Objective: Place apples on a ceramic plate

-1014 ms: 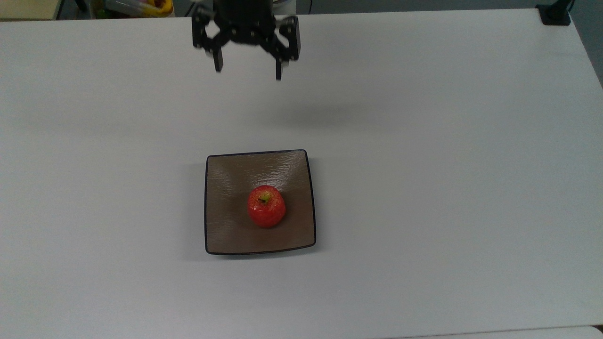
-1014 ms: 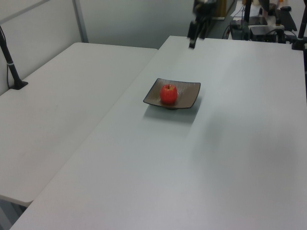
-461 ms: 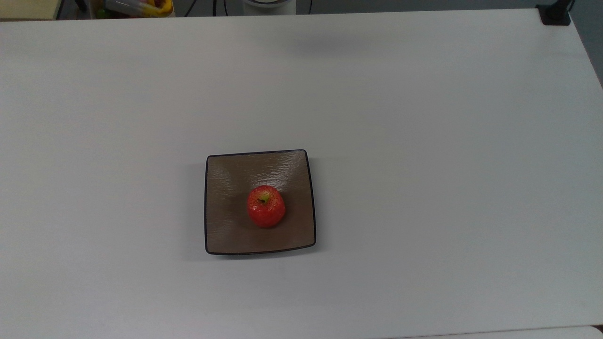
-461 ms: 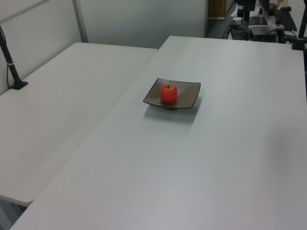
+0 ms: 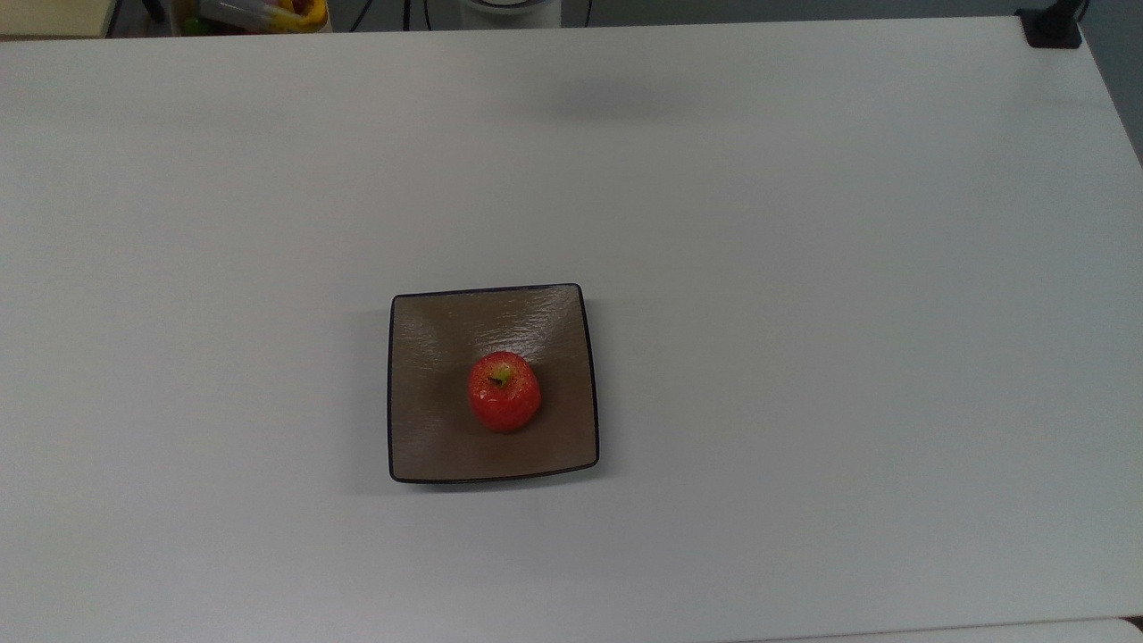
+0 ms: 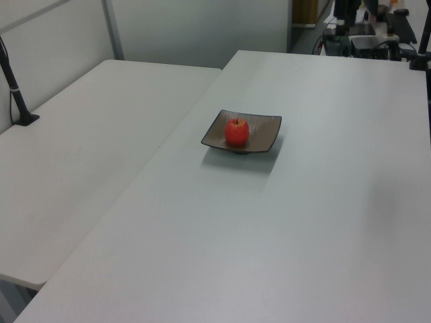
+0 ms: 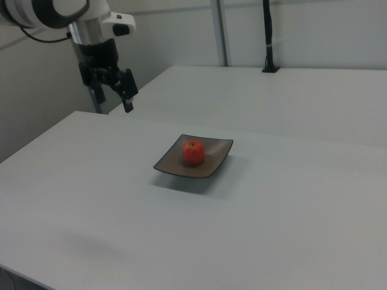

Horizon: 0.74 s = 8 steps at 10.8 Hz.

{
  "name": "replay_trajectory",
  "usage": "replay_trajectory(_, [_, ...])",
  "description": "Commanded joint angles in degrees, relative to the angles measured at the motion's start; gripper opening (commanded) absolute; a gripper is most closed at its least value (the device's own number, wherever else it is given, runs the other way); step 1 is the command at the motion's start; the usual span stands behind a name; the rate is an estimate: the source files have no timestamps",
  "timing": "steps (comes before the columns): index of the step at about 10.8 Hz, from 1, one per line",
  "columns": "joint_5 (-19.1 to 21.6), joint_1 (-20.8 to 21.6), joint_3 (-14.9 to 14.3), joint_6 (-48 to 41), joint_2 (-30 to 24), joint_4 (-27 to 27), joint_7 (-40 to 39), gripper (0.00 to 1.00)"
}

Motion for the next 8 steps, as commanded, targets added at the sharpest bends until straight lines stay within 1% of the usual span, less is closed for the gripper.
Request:
replay_trajectory(1, [-0.24,4.34,-4.77,8.15,0.11,-3.95,-7.68,1.00])
replay_trajectory(2, [-0.24,5.92,-6.62,7.98,0.46,-3.60,-8.75,1.00])
replay_trajectory(8, [-0.42,6.47,-6.82,7.72,1.17,-3.69,-8.85,1.00])
